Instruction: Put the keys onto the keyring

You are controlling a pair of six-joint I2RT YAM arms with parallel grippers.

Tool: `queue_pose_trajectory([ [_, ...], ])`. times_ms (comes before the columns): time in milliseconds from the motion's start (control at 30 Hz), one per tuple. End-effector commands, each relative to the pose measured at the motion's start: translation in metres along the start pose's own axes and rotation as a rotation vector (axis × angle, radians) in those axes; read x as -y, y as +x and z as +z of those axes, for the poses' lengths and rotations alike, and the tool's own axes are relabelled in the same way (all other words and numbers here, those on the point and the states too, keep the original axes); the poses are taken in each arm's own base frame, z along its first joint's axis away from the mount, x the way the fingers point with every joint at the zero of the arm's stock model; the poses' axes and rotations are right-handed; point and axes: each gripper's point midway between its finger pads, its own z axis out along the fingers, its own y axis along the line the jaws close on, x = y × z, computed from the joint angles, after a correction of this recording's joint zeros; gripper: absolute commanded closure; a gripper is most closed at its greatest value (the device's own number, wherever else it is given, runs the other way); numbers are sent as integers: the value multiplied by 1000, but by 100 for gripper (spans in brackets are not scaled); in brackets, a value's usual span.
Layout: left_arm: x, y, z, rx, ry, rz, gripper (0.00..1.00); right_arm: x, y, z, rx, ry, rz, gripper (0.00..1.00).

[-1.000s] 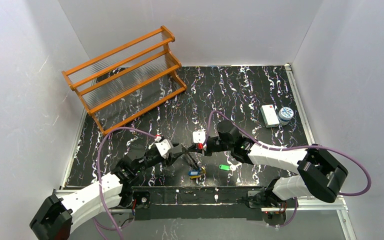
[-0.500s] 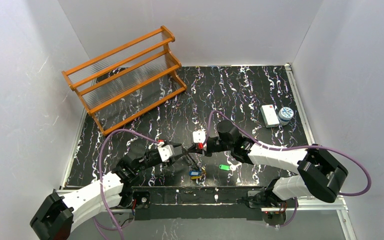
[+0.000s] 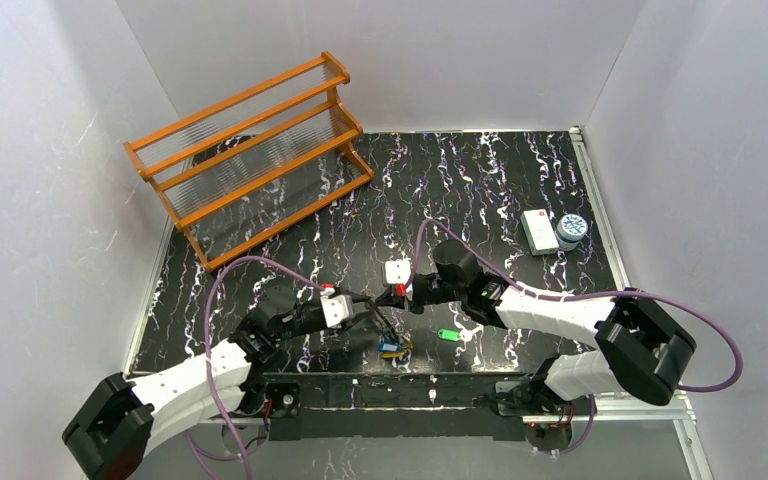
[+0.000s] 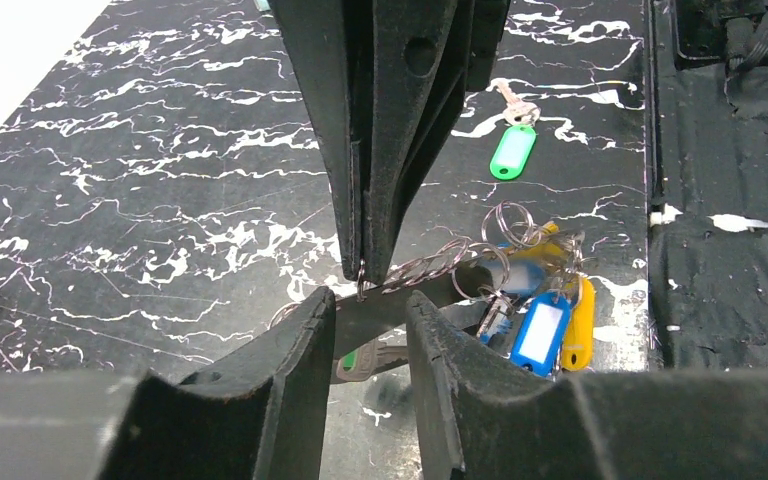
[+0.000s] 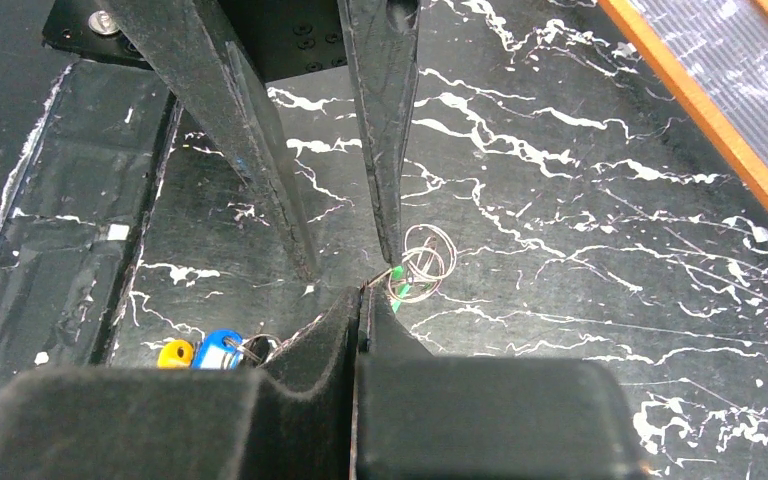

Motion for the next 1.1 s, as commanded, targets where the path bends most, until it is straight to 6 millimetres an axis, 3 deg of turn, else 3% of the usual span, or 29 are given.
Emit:
queue_pose_trajectory([
  [0,-4,-21,7,53,17,52,71,1,-18,2,39,-23,-2,99],
  [333,-8,-6,12,-3,-2,56,79,-1,-22,2,52,-38,2,99],
  [533,-11,0,14,-29,-20,61,99,-2,-23,2,53,-43,7,99],
  [867,-12,-7,9,-1,-42,48,100,9,-12,0,13,40,35,99],
  [1067,-10,-8,4,14,-53,39,100,17,-7,-9,17,143,44,79],
])
